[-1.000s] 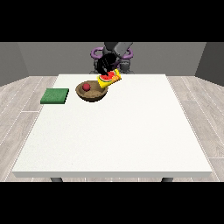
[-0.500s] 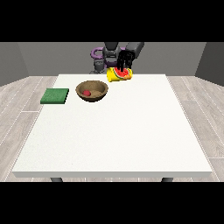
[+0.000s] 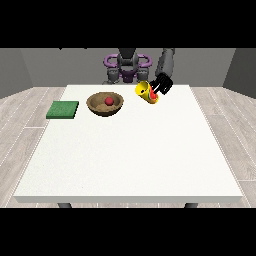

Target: Pick the cup and pour the ball into the bowl, then pick the bowl and place it on the pad

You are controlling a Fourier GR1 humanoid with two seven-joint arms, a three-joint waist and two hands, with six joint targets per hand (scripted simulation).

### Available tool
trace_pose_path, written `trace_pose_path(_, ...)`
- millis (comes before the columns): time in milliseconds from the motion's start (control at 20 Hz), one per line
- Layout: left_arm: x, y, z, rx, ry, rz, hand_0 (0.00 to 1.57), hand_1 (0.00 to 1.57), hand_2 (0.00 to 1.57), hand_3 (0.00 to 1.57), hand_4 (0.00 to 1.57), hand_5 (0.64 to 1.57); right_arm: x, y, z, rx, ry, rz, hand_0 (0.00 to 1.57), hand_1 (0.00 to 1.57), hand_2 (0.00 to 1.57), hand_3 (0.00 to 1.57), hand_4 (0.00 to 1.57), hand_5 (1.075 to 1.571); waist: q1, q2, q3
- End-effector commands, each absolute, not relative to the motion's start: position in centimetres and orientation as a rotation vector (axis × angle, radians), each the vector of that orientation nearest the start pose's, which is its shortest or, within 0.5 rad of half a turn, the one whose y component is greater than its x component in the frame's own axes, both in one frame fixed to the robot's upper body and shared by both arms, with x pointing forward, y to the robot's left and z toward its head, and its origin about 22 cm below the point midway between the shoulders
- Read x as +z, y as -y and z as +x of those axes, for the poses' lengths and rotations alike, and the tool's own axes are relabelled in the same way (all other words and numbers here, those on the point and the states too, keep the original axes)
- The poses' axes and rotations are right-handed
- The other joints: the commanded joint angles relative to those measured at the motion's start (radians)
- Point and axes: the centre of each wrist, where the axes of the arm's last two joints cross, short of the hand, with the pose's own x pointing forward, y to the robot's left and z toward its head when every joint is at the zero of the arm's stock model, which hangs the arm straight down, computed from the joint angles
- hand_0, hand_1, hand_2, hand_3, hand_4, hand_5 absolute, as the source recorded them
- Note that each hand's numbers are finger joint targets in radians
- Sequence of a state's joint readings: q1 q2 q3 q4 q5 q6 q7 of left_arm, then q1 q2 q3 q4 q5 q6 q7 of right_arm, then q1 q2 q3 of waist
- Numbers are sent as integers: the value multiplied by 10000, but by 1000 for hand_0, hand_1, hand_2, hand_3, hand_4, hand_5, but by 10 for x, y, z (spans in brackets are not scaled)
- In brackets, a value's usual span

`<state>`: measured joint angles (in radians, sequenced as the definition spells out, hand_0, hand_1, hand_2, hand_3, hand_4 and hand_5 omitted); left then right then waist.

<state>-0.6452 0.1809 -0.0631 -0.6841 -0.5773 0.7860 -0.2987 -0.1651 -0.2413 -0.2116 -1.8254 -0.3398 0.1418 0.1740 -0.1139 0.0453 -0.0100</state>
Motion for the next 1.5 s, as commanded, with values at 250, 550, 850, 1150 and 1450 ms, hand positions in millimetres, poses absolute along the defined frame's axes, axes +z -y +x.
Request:
trace_pose_path(250,17,-193,379,1683,19754,2773,811,811,873,348,476,1566,116,289,254,-395,18309,1179,0,0,0,0,501,1566,989,414,-97)
trace_pose_path(550,24,-285,379,2839,21662,296,0,0,0,0,0,1559,147,258,245,-61,19494,786,0,0,0,0,499,1566,1162,1883,43)
trace_pose_path(850,100,-365,393,1432,21805,-96,0,0,0,0,0,1537,126,244,258,-392,19118,392,0,0,0,0,484,1569,1374,2445,95)
trace_pose_path(1150,187,-397,397,530,22470,1124,0,0,0,0,0,1521,72,246,276,-797,18805,857,0,0,0,0,412,1568,1197,2863,114)
trace_pose_path(1450,245,-404,392,-213,22448,1684,0,0,0,0,0,1523,17,265,290,-1522,18100,1414,0,0,0,0,386,1570,1141,2883,121)
